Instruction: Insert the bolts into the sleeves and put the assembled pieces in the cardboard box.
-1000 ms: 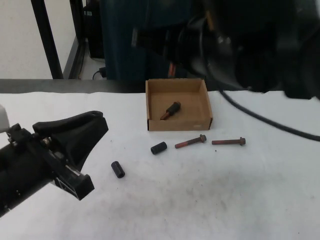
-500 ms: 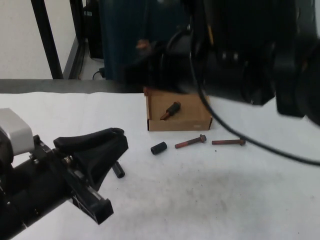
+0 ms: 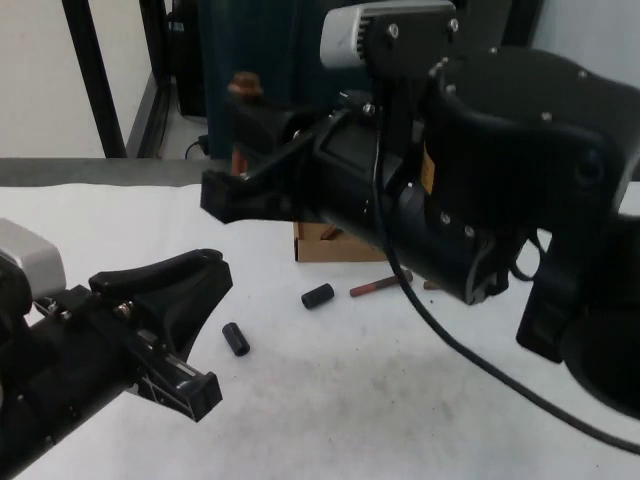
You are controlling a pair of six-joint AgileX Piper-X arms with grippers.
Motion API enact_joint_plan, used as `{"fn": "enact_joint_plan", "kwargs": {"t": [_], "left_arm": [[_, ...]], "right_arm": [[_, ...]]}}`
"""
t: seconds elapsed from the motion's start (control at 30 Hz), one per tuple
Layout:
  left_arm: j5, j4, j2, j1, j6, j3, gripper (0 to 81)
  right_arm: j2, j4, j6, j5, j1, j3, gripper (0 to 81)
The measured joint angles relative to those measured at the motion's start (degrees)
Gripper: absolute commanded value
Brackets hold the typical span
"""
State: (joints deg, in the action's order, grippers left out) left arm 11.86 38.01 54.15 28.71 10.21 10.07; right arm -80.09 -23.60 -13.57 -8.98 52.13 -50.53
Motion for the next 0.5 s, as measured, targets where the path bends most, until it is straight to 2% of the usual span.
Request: {"fn": "enact_joint_plan", "kwargs": {"t": [0.5], "left_arm": [[-0.1,0.1,0.0,0.0,0.9,0.0,0.8]], "right_arm": [[0.0,-3.2,-0.1,0.0,2.8,2.9,0.3]]}}
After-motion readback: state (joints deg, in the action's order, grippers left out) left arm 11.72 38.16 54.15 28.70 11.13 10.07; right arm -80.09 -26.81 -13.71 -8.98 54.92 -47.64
